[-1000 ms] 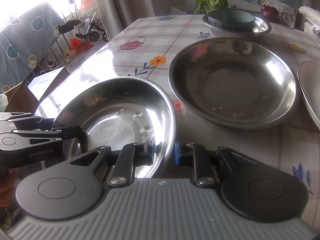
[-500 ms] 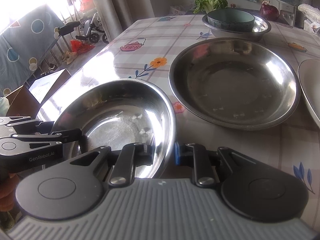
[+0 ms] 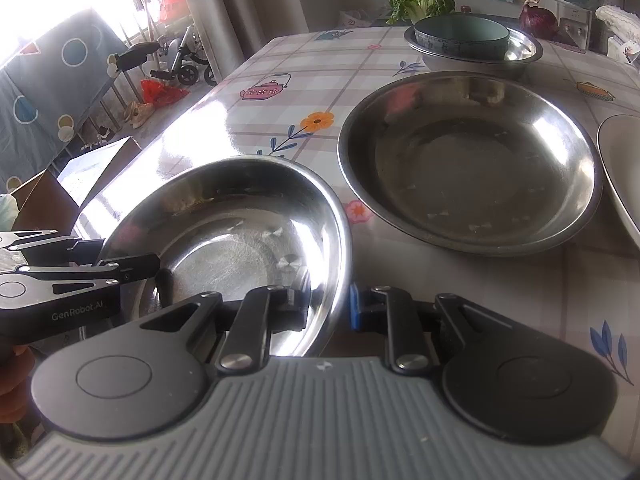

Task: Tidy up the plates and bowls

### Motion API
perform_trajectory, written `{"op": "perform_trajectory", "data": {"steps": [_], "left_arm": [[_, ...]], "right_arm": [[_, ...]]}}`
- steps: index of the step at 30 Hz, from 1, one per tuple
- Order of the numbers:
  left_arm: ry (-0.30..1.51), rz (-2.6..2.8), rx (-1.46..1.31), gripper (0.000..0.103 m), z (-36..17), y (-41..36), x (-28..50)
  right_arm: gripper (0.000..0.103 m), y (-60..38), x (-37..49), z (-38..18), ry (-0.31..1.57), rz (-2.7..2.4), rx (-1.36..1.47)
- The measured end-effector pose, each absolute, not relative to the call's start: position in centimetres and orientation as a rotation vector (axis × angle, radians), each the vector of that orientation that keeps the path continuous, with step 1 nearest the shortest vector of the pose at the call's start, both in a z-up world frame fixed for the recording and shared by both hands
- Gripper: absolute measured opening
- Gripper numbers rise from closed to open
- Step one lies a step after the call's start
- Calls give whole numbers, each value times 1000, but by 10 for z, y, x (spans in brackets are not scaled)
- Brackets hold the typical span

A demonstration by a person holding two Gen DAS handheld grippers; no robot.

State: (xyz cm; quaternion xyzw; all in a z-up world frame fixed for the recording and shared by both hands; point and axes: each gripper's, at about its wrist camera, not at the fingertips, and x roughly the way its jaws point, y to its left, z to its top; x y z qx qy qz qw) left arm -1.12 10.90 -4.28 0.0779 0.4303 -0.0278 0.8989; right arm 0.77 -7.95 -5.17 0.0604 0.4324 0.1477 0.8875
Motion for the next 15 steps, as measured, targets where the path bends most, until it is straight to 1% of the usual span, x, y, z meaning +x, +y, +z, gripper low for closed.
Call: {"op": "perform_trajectory", "data": {"steps": [15], "left_arm": [[893, -50, 154, 39, -45, 108, -9]], "right_arm": [[19, -81, 5, -53, 888, 301, 150]]}}
